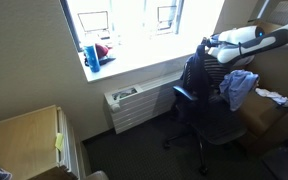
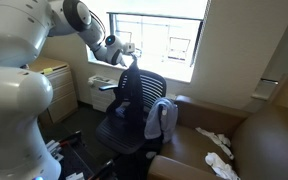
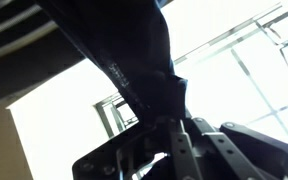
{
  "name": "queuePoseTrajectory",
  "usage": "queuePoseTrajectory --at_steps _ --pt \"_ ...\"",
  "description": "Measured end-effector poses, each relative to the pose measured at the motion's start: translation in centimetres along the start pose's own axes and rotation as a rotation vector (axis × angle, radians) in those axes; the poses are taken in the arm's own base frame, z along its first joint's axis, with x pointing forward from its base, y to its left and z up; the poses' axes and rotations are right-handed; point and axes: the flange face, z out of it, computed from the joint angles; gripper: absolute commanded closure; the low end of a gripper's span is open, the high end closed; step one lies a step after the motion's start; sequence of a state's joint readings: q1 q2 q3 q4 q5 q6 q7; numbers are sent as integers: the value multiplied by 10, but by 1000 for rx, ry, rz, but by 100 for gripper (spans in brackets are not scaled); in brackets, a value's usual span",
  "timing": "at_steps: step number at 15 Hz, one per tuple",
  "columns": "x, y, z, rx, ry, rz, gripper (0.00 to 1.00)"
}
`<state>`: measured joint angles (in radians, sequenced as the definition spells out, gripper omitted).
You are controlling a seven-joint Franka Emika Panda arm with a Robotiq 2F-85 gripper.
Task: Hang the clothing on the seat of the black chair onto the left armrest
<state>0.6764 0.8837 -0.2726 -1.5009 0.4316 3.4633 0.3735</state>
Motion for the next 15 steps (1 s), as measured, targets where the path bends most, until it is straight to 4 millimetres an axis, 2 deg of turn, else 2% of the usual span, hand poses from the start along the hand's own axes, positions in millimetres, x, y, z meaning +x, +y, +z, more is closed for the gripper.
queuePoseTrajectory --at_steps 1,3,6,8,9,10,12,13,15 --pt "10 -21 -12 37 3 -15 99" --pt "11 -67 -43 142 -48 -47 99" --pt "-9 -128 -100 301 -155 -58 99" --pt "-31 -156 -125 394 -234 -50 99" --pt "-44 -164 -131 434 -276 -42 70" --pt "-58 -169 -134 471 -318 -33 94" --pt "-81 -166 -131 525 -389 -5 82" --pt "-86 -161 -127 531 -404 5 73" --pt "-88 -155 -122 529 -409 13 70"
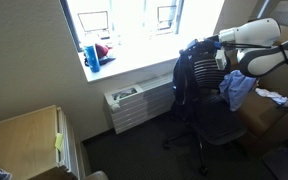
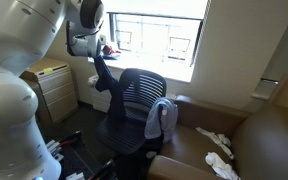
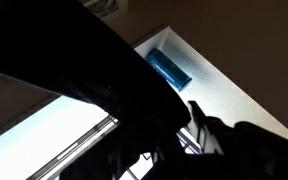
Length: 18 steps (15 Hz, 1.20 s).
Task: Hang the clothing on the seat of the black chair onto the left armrest
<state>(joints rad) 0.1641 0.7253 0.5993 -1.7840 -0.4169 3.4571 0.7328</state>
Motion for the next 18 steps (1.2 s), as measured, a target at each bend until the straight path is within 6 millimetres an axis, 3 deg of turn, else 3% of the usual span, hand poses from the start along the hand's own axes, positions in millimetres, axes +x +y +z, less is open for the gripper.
queuePoseTrajectory --at_steps 2,3,4,6,8,9,10,11,13,14,17,18 --pt "1 -4 0 6 2 0 70" --pt "1 -5 0 9 2 0 45" --pt "0 -6 0 10 1 0 92" --pt "-1 -7 1 9 -7 2 90" --pt "1 -11 8 16 7 -23 100" --pt "9 -15 14 10 37 -56 100" --pt "20 -23 21 9 74 -92 67" --pt "31 -33 27 7 110 -126 98" --pt "40 -47 40 -1 160 -198 91" --pt "39 -50 46 1 168 -215 82" --pt "36 -44 54 -2 170 -227 67" --pt "37 -43 54 -4 172 -228 67"
